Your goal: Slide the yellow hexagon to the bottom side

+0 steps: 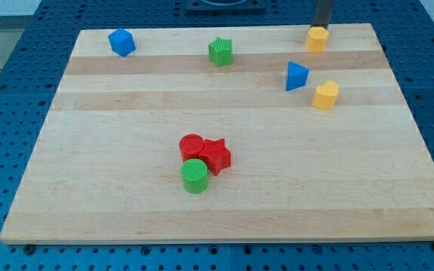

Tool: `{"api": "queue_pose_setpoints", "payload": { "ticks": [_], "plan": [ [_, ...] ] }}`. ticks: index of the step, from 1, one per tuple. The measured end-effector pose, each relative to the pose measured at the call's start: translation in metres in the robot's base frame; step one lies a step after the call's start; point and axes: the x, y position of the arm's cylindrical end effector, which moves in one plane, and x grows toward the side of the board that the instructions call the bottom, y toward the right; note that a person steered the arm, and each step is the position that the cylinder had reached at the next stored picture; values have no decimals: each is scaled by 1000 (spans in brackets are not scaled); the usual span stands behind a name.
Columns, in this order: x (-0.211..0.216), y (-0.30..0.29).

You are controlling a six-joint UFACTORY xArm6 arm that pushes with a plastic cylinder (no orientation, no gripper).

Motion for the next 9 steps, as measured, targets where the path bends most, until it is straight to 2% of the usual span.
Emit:
{"api": "queue_pose_setpoints", "payload": {
  "ticks": [2, 3, 4, 6, 9],
  "plan": [
    [8, 0],
    [6, -31],
    [0, -33],
    [20, -54],
    [9, -49]
  ]
}}
